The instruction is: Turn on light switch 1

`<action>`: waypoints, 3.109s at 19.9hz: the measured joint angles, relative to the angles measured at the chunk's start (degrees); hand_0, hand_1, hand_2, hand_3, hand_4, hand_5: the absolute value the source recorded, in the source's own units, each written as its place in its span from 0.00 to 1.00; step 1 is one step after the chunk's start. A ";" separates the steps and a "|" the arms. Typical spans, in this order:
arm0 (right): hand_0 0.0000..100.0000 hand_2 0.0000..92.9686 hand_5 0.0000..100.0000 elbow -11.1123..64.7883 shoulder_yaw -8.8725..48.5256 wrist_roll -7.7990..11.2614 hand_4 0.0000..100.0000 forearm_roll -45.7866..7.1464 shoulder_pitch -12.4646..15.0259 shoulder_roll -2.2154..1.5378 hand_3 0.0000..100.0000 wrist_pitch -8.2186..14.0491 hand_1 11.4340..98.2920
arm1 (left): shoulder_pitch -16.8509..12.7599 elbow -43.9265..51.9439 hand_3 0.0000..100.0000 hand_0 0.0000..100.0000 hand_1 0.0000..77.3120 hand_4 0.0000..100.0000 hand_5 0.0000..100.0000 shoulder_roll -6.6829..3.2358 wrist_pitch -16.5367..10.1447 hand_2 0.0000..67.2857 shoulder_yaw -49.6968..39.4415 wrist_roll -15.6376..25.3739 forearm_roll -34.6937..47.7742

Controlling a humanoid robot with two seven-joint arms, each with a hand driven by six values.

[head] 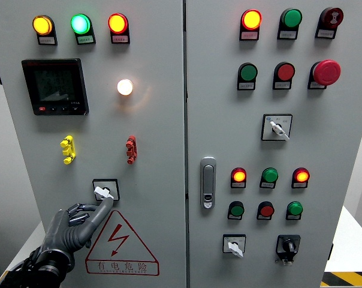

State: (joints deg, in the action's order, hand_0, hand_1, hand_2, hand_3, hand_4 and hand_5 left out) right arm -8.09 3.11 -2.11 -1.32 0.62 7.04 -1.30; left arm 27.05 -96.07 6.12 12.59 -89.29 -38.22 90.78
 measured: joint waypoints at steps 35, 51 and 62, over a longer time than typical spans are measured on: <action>0.00 0.00 0.11 0.00 -0.03 -0.02 0.19 0.00 0.00 0.01 0.20 0.02 0.10 | -28.62 54.49 0.40 0.00 0.00 0.64 0.59 -16.25 -11.29 0.33 38.76 48.08 -52.91; 0.00 0.00 0.11 0.00 -0.01 0.00 0.19 0.00 0.00 0.05 0.20 0.03 0.09 | -24.80 93.50 0.00 0.00 0.00 0.00 0.00 -7.72 -34.68 0.00 76.67 41.85 -74.45; 0.00 0.00 0.11 0.00 -0.01 0.00 0.19 0.00 0.00 0.05 0.20 0.00 0.10 | -25.88 95.37 0.00 0.00 0.00 0.00 0.00 -6.04 -30.89 0.00 81.44 41.29 -74.43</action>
State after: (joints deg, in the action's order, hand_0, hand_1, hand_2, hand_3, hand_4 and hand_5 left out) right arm -8.09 3.10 -2.11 -1.32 0.62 7.09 -1.30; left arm 1.18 -0.70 0.08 -18.30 -7.86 3.07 16.35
